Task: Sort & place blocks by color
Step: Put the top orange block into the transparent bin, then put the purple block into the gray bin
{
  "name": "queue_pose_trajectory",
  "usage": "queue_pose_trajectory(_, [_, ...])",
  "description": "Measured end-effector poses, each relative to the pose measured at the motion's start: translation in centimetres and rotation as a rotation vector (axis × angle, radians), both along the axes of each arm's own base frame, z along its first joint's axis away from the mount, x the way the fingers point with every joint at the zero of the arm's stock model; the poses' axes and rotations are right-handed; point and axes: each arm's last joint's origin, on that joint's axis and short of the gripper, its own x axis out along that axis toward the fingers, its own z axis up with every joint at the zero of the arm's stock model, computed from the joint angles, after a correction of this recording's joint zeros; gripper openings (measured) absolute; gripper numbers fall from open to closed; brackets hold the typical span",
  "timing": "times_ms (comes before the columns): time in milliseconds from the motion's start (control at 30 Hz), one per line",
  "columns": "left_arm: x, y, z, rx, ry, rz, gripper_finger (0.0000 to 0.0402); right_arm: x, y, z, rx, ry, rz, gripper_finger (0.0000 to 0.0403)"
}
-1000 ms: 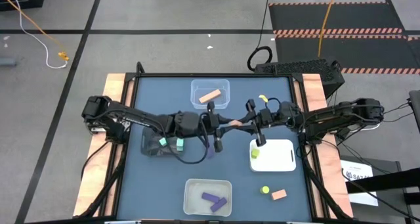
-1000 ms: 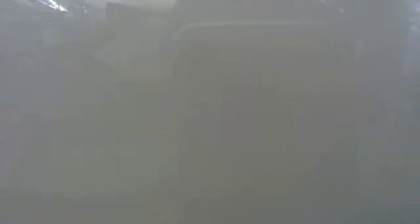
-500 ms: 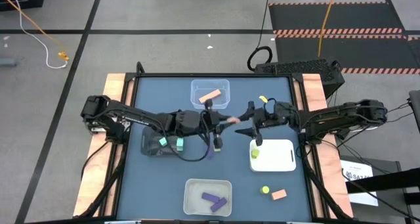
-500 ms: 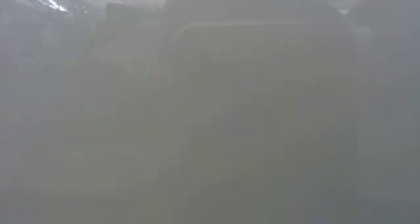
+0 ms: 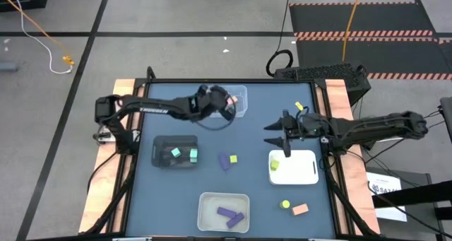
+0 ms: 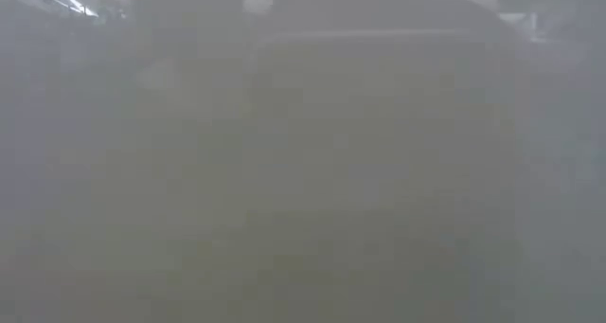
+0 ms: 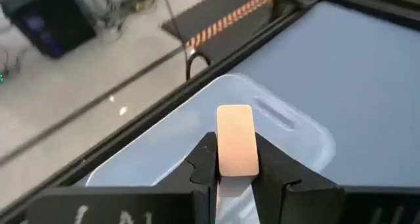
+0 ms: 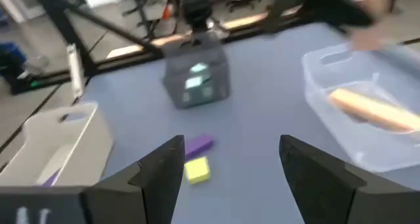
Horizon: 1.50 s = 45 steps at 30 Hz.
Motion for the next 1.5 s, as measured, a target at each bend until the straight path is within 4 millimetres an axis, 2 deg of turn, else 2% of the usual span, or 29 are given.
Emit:
queue_pose_trajectory(133, [-0.1, 2.8, -2.0, -0.116, -0.01, 0.027, 0.0062, -0.1, 1.3, -0.6, 0.061, 0.059, 0.052, 0.0238])
queue_pose_trajectory(267, [-0.1, 4.1, -4.0, -0.199, -0.001, 0.071, 0.0091, -0.3, 2.7, -1.4, 0.145, 0.147, 0.09, 0.0238])
queue_pose_trajectory(433, [-0.1, 4.2, -4.3, -0.225, -0.019, 0.1, 0.0122, -0.4, 4.7, -2.0, 0.264, 0.204, 0.147, 0.0238])
queue_pose_trajectory(567, [-0.1, 3.6, -3.2, -0.214, -0.051, 0.08, 0.0137, -0.1, 6.0, -1.6, 0.274, 0.15, 0.217, 0.0238])
queue_pose_trajectory(667, [-0.2, 2.4, -1.9, -0.216, -0.07, 0.011, 0.0146, 0.4, 6.5, -1.2, 0.167, 0.064, 0.286, 0.0238])
queue_pose_trajectory(767, [0.0, 0.2, -0.3, -0.216, -0.099, -0.099, 0.0148, 1.1, 6.7, -0.2, -0.016, -0.096, 0.351, 0.0238])
queue_pose_trajectory(900, [0.4, -4.0, 0.8, -0.212, -0.095, -0.275, 0.0149, 1.8, 6.9, 1.9, -0.091, -0.362, 0.362, 0.0238])
queue_pose_trajectory(1000, [0.5, -7.8, 0.6, -0.241, -0.031, -0.463, 0.0149, 2.0, 6.9, 2.5, -0.076, -0.445, 0.348, 0.0238])
queue_pose_trajectory(1100, [0.0, -11.2, -0.1, -0.248, 0.095, -0.634, 0.0149, 2.5, 6.6, 1.5, -0.097, -0.355, 0.297, 0.0238])
queue_pose_trajectory(1233, [-1.0, -13.9, -0.7, -0.076, 0.294, -0.84, 0.0149, 4.0, 6.5, 1.3, -0.139, -0.16, 0.257, 0.0238])
queue_pose_trajectory(1400, [-1.2, -14.2, -0.9, 0.098, 0.405, -0.996, 0.015, 6.1, 7.1, 1.9, -0.215, 0.086, 0.294, 0.0238])
queue_pose_trajectory(1500, [-1.2, -13.1, -1.0, 0.064, 0.417, -1.025, 0.015, 6.8, 7.3, 1.8, -0.225, 0.15, 0.303, 0.0238])
